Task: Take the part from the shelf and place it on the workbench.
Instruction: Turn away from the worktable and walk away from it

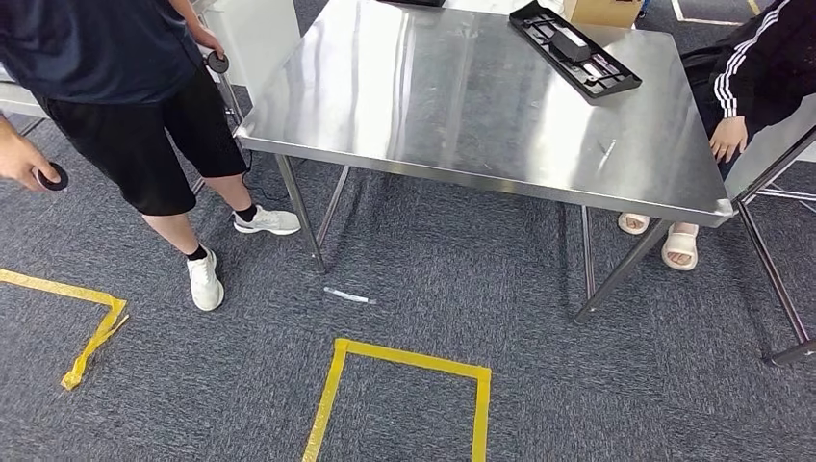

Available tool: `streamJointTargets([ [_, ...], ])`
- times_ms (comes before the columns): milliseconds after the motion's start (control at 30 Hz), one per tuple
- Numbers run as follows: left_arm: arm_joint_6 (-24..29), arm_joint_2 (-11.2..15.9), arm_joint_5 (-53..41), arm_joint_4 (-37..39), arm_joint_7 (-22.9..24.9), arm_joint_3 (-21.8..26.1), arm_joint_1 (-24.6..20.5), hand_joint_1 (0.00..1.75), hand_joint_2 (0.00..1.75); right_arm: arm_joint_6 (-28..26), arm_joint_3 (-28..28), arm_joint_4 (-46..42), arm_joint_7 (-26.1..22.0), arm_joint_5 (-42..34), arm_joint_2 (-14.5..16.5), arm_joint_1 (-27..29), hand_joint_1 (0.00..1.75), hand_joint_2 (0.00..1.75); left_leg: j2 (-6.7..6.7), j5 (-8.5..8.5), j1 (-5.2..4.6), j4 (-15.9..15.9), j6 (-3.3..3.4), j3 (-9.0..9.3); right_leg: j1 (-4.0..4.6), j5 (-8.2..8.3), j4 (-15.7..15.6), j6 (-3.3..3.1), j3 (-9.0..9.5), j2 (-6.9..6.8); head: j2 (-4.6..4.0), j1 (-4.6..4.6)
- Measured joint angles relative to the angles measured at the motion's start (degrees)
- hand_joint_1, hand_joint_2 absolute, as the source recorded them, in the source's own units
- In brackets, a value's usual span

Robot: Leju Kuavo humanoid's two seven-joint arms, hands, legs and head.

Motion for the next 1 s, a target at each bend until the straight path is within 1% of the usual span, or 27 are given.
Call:
streamJointTargets([
  [67, 0.05, 0.0, 0.01, 0.0, 0.0, -0.02, -0.12, 0.0, 0.0, 0.16, -0.02, 0.02, -0.23, -0.05, 0.17, -0.16, 0.0, 0.0, -0.11, -0.43, -0.49, -1.82, 0.68, 0.19, 0.02, 0.95, 0.16, 0.88, -0.66, -0.05, 0.01, 0.08],
  [100, 0.08, -0.01, 0.05, 0.01, -0.01, -0.01, -0.09, 0.0, 0.0, 0.19, -0.03, 0.08, -0.26, -0.02, 0.22, -0.17, 0.0, 0.0, 0.06, -0.01, -0.52, -2.0, 1.23, -0.36, -0.04, 1.23, 0.28, 1.24, -1.01, -0.05, 0.01, 0.02],
  [133, 0.11, -0.01, 0.1, 0.01, -0.02, -0.01, -0.06, 0.0, 0.0, 0.21, -0.03, 0.14, -0.29, 0.05, 0.31, -0.13, 0.0, 0.0, 0.2, 0.61, -0.56, -2.12, 1.85, -1.03, -0.14, 0.7, 0.78, 1.34, -1.5, -0.01, 0.01, 0.01],
  [167, 0.13, -0.02, 0.16, 0.02, -0.03, 0.0, -0.04, 0.0, 0.0, 0.22, -0.03, 0.2, -0.31, 0.14, 0.42, -0.04, 0.0, 0.0, 0.38, 1.36, -0.52, -2.27, 2.5, -1.82, -0.2, -0.88, 2.09, 1.2, -2.21, 0.03, 0.01, 0.13],
  [200, 0.13, -0.03, 0.21, 0.02, -0.05, 0.01, -0.03, 0.0, 0.0, 0.23, -0.03, 0.25, -0.33, 0.22, 0.5, 0.01, 0.0, 0.0, 0.55, 2.12, -0.48, -2.34, 2.93, -2.67, -0.29, -3.43, 4.46, 0.85, -3.02, 0.07, 0.01, 0.23],
  [267, 0.12, -0.04, 0.25, 0.01, -0.08, 0.01, -0.04, 0.0, 0.0, 0.23, -0.02, 0.28, -0.34, 0.3, 0.62, 0.04, 0.0, 0.0, 0.69, 3.3, -0.6, -2.33, 3.3, -4.13, -0.36, -8.38, 9.94, 0.22, -4.35, 0.11, 0.0, 0.49],
  [300, 0.11, -0.04, 0.29, 0.01, -0.09, 0.01, -0.04, 0.0, 0.0, 0.23, -0.02, 0.28, -0.35, 0.36, 0.62, 0.01, 0.0, 0.0, 0.78, 3.88, -0.62, -2.31, 3.24, -4.84, -0.36, -9.82, 12.65, 0.25, -4.64, 0.12, 0.01, 0.5],
  [333, 0.12, -0.05, 0.37, 0.01, -0.1, 0.01, -0.04, 0.0, 0.0, 0.23, -0.02, 0.28, -0.35, 0.46, 0.61, -0.01, 0.0, 0.0, 0.88, 4.48, -0.64, -2.28, 3.18, -5.62, -0.38, -10.12, 14.67, 0.59, -4.54, 0.12, 0.01, 0.49],
  [367, 0.13, -0.05, 0.48, 0.02, -0.1, 0.01, -0.04, 0.0, 0.0, 0.23, -0.02, 0.28, -0.35, 0.64, 0.61, -0.01, 0.0, 0.0, 0.99, 5.19, -0.63, -2.23, 3.08, -6.47, -0.43, -9.56, 15.9, 1.18, -3.91, 0.12, 0.01, 0.5],
  [400, 0.13, -0.07, 0.58, 0.02, -0.11, 0.01, -0.03, 0.0, 0.0, 0.24, -0.02, 0.28, -0.33, 0.87, 0.61, -0.03, 0.0, 0.0, 1.1, 6.03, -0.59, -2.17, 2.93, -7.53, -0.5, -8.36, 15.98, 1.94, -2.54, 0.12, 0.01, 0.5],
  [433, 0.15, -0.09, 0.68, 0.03, -0.11, 0.01, -0.03, 0.0, 0.0, 0.25, -0.02, 0.28, -0.29, 1.11, 0.61, -0.07, 0.0, 0.0, 1.16, 6.87, -0.55, -2.1, 2.72, -8.53, -0.59, -6.91, 14.14, 2.62, -0.26, 0.12, 0.01, 0.49],
  [467, 0.19, -0.1, 0.73, 0.03, -0.11, 0.01, -0.03, 0.0, 0.0, 0.27, -0.02, 0.28, -0.22, 1.32, 0.62, -0.16, 0.0, 0.0, 1.18, 7.65, -0.55, -2.01, 2.45, -9.35, -0.7, -6.14, 10.45, 2.98, 3.01, 0.13, 0.01, 0.5],
  [500, 0.24, -0.14, 0.76, 0.03, -0.11, 0.01, -0.03, 0.0, 0.0, 0.31, -0.01, 0.28, -0.16, 1.5, 0.62, -0.31, 0.0, 0.0, 1.21, 8.33, -0.61, -1.88, 2.13, -10.09, -0.62, -6.35, 5.53, 2.96, 6.67, 0.16, 0.01, 0.5],
  [533, 0.28, -0.17, 0.79, 0.03, -0.11, 0.01, -0.03, 0.0, 0.0, 0.35, -0.01, 0.29, -0.1, 1.65, 0.66, -0.48, 0.0, 0.0, 1.24, 9.02, -0.7, -1.79, 1.79, -10.56, -0.5, -7.3, 1.02, 2.55, 9.63, 0.21, 0.02, 0.44],
  [567, 0.31, -0.2, 0.8, 0.03, -0.11, 0.01, -0.05, 0.0, 0.0, 0.4, 0.0, 0.3, -0.04, 1.75, 0.71, -0.6, 0.0, 0.0, 1.31, 9.69, -0.78, -1.77, 1.49, -10.84, -0.33, -8.31, -2.16, 2.08, 11.56, 0.26, 0.02, 0.39],
  [600, 0.31, -0.24, 0.82, 0.03, -0.14, 0.01, -0.06, 0.0, 0.0, 0.43, 0.01, 0.3, 0.03, 1.86, 0.77, -0.67, 0.0, 0.0, 1.36, 10.26, -0.82, -1.79, 1.19, -11.01, -0.1, -8.95, -3.8, 1.6, 12.22, 0.3, 0.02, 0.32],
  [633, 0.31, -0.25, 0.83, 0.03, -0.22, 0.01, -0.05, 0.0, 0.0, 0.45, 0.01, 0.33, 0.15, 1.94, 0.87, -0.66, 0.0, 0.44, 1.35, 10.66, -0.7, -1.82, 0.87, -11.18, -0.28, -8.98, -3.96, 1.02, 11.94, 0.29, 0.02, 0.23],
  [667, 0.31, -0.25, 0.83, 0.03, -0.38, 0.01, -0.01, 0.0, 0.0, 0.45, 0.02, 0.37, 0.29, 1.98, 0.99, -0.59, 0.0, 0.87, 1.25, 10.21, -0.51, -1.51, 0.55, -11.42, -0.42, -8.62, -3.78, 0.46, 11.55, 0.12, 0.02, 0.17],
  [700, 0.31, -0.26, 0.8, 0.03, -0.57, 0.01, 0.06, 0.0, 0.0, 0.43, 0.03, 0.4, 0.42, 2.08, 1.07, -0.53, 0.0, 1.31, 1.11, 8.66, -0.33, -0.47, 0.24, -11.84, -0.57, -8.19, -3.77, -0.29, 11.17, -0.1, 0.01, 0.09],
  [733, 0.31, -0.26, 0.76, 0.03, -0.76, 0.01, 0.13, 0.0, 0.0, 0.39, 0.04, 0.44, 0.53, 2.19, 1.13, -0.47, 0.0, 1.75, 0.92, 6.21, -0.16, 1.55, -0.03, -12.49, -0.7, -7.66, -3.79, -1.0, 10.73, -0.38, 0.01, -0.01],
  [800, 0.32, -0.27, 0.69, 0.03, -0.96, 0.01, 0.19, 0.0, 0.0, 0.31, 0.09, 0.46, 0.7, 2.52, 1.19, -0.42, 0.0, 1.75, 0.61, 0.72, -0.03, 8.56, -0.45, -14.25, -0.47, -6.67, -3.74, -1.76, 9.72, -1.05, 0.01, -0.1],
  [833, 0.32, -0.27, 0.66, 0.03, -0.99, 0.01, 0.2, 0.0, 0.0, 0.28, 0.11, 0.46, 0.79, 2.67, 1.22, -0.4, 0.0, 1.75, 0.52, -0.47, 0.03, 12.13, -0.65, -14.93, -0.39, -6.24, -3.69, -1.8, 9.19, -1.47, 0.01, -0.14],
  [867, 0.33, -0.28, 0.64, 0.03, -1.02, 0.01, 0.21, 0.0, 0.0, 0.27, 0.13, 0.47, 0.88, 2.8, 1.26, -0.37, 0.0, 1.75, 0.48, -0.32, 0.13, 14.52, -0.8, -15.05, -0.34, -5.88, -3.6, -1.71, 8.66, -1.96, 0.01, -0.13],
  [900, 0.34, -0.28, 0.61, 0.03, -1.03, 0.01, 0.23, 0.0, 0.0, 0.26, 0.14, 0.48, 0.92, 2.89, 1.27, -0.35, 0.0, 1.75, 0.54, 0.84, 0.25, 14.96, -0.9, -14.27, -0.33, -5.63, -3.44, -1.57, 8.18, -2.48, 0.01, -0.14],
  [933, 0.36, -0.28, 0.56, 0.03, -1.03, 0.01, 0.24, 0.0, 0.0, 0.25, 0.15, 0.48, 0.95, 2.95, 1.27, -0.34, 0.0, 1.75, 0.8, 2.3, 0.4, 13.21, -0.95, -12.42, -0.38, -5.48, -3.22, -1.42, 7.75, -2.99, 0.01, -0.14],
  [967, 0.37, -0.28, 0.51, 0.03, -1.03, 0.01, 0.23, 0.0, 0.0, 0.23, 0.16, 0.48, 0.96, 2.98, 1.26, -0.36, 0.0, 1.75, 1.65, 3.31, 0.53, 9.59, -0.95, -9.59, -0.37, -5.41, -2.9, -1.28, 7.54, -3.47, 0.01, -0.15],
  [1000, 0.39, -0.28, 0.46, 0.03, -1.03, 0.01, 0.15, 0.0, 0.0, 0.21, 0.16, 0.48, 0.97, 3.02, 1.27, -0.36, 0.0, 1.75, 2.61, 3.57, 0.46, 5.48, -0.9, -6.67, -0.28, -5.43, -2.5, -1.06, 7.18, -3.96, 0.01, -0.24],
])
